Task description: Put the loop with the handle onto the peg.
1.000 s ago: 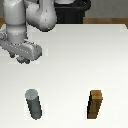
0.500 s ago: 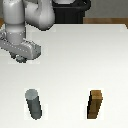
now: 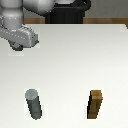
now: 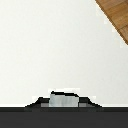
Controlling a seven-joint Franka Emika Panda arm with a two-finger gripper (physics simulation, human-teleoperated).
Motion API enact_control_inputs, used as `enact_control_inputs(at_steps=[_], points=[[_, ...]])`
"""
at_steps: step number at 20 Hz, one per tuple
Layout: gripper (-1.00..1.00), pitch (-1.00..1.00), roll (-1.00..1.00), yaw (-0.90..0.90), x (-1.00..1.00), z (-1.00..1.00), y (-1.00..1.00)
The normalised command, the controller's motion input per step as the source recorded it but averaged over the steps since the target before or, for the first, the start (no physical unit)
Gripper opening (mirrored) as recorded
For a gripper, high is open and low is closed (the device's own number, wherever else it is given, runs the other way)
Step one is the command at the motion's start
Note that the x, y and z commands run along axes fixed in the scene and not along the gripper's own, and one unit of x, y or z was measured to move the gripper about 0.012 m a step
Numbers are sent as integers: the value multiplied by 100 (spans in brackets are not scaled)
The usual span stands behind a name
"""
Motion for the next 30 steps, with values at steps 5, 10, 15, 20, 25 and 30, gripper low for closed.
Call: enact_control_inputs(at_steps=[5, 10, 15, 20, 25, 30], points=[[-100, 0, 0, 0, 0, 100, 0], [-100, 0, 0, -23, 0, 40, 0], [-100, 0, 0, -100, 0, 0, 0], [-100, 0, 0, -100, 0, 0, 0], [-100, 0, 0, -100, 0, 0, 0], [-100, 0, 0, -75, 20, 0, 0]])
